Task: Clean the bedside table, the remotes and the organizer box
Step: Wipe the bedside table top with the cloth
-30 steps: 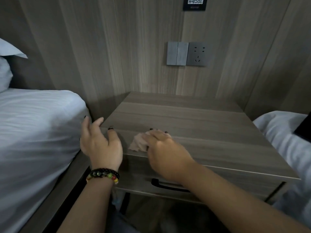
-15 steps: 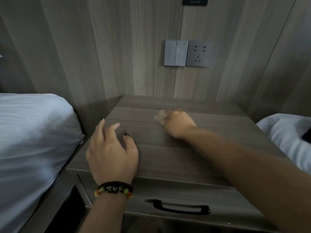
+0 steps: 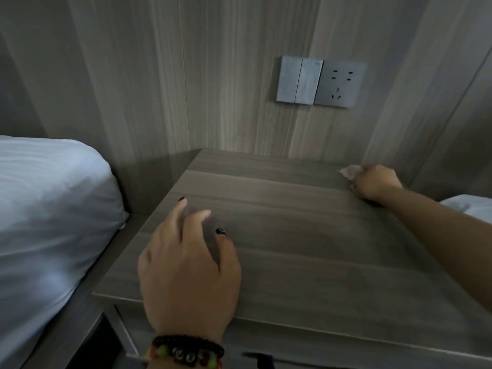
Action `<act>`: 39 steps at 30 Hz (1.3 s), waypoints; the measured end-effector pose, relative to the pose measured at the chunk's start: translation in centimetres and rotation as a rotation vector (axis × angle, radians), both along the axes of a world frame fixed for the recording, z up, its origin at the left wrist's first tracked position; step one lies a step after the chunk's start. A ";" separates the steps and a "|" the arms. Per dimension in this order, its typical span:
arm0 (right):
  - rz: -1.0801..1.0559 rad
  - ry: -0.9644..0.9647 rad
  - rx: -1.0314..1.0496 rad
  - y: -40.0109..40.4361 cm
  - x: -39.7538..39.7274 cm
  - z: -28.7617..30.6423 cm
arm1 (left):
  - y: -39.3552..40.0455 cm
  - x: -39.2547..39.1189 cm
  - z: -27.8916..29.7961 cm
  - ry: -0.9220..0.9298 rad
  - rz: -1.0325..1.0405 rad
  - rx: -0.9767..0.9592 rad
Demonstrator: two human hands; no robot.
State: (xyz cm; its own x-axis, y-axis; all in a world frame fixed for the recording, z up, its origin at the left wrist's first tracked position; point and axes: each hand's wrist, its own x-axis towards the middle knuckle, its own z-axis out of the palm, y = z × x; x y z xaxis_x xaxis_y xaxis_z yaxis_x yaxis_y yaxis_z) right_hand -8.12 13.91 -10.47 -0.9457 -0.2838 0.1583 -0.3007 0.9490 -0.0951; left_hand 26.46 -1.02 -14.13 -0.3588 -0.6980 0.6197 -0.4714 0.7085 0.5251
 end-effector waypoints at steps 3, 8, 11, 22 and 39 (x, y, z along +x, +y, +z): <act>-0.140 -0.005 -0.044 -4.0 -2.4 -0.7 | 0.0 -0.1 0.0 0.007 0.022 -0.003; 0.136 0.033 -0.060 -12.3 3.5 -0.7 | 0.1 -0.1 0.3 0.084 0.020 0.030; 0.556 0.027 -0.075 -14.5 9.0 -0.1 | 0.4 0.2 0.6 0.169 0.003 0.037; 1.229 -0.211 -0.227 -4.9 24.4 -0.1 | 0.7 2.0 1.2 0.641 -0.211 0.188; 1.048 -0.140 -0.292 -3.2 29.3 -1.7 | 1.0 6.0 0.1 1.003 -0.081 0.617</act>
State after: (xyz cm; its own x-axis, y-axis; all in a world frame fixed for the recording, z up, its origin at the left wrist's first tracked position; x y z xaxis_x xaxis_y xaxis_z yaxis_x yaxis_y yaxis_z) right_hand 21.15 10.68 -12.20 -0.2718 -0.9265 0.2603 -0.9142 0.1641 -0.3705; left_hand 32.41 0.02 -13.99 0.0400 -0.9757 0.2155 0.3817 0.2143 0.8991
